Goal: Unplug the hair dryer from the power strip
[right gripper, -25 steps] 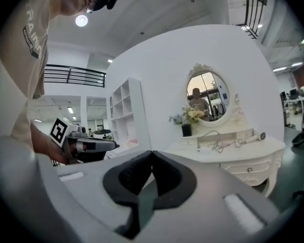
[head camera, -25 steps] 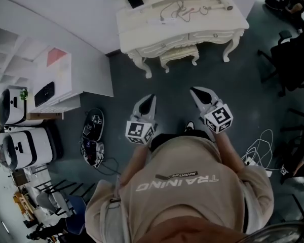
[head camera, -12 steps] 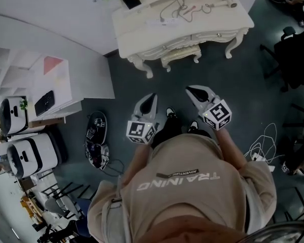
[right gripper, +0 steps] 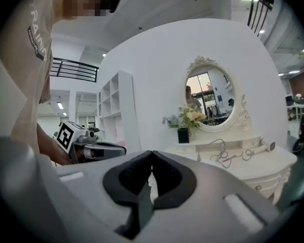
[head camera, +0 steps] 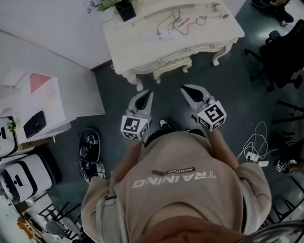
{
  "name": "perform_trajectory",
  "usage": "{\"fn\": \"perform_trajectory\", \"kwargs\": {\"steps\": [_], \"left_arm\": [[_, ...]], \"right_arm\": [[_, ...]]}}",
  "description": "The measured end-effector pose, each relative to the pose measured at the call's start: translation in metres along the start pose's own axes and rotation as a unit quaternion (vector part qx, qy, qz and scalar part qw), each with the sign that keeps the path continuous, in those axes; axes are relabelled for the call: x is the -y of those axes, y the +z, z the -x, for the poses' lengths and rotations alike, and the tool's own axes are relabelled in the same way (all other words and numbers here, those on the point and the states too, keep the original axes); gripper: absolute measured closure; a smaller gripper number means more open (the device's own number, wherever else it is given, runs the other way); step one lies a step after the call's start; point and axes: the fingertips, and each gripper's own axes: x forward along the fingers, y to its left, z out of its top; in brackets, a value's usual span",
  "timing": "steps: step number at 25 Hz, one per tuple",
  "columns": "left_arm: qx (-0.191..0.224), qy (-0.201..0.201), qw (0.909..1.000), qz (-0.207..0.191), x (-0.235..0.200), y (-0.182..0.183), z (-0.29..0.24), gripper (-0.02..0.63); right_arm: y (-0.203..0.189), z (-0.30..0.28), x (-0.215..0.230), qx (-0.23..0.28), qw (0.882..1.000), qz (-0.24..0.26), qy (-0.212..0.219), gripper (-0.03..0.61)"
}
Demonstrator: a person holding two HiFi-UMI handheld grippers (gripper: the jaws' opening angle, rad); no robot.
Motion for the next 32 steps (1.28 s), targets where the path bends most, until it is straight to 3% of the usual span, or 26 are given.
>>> {"fn": "perform_trajectory", "kwargs": {"steps": [6, 13, 22, 32], "left_arm": [[0.005, -0.034, 0.9994, 0.007, -0.03, 0.0, -0.025, 0.607], [-0.011, -0.032, 0.9993, 0.019, -0.057, -0.004, -0.055, 0.607], [-0.032, -0.001, 0.9995, 0.003, -0.085, 0.016, -0.128, 0.607], [-0.042, 0.046, 0.9981, 0.0, -0.105, 0.047, -0.219, 0.607]], "right_arm": [[-0.003, -0.025, 0.006, -0.016, 1.0, -0.005, -0.025, 0.575], [-0.006, -0.053, 0.036, -0.028, 0.999, -0.017, -0.031, 0.575], [0.005, -0.096, 0.123, -0.002, 1.0, -0.027, -0.004, 0.575], [0.019, -0.141, 0.218, -0.012, 0.997, -0.034, 0.069, 0.575]]}}
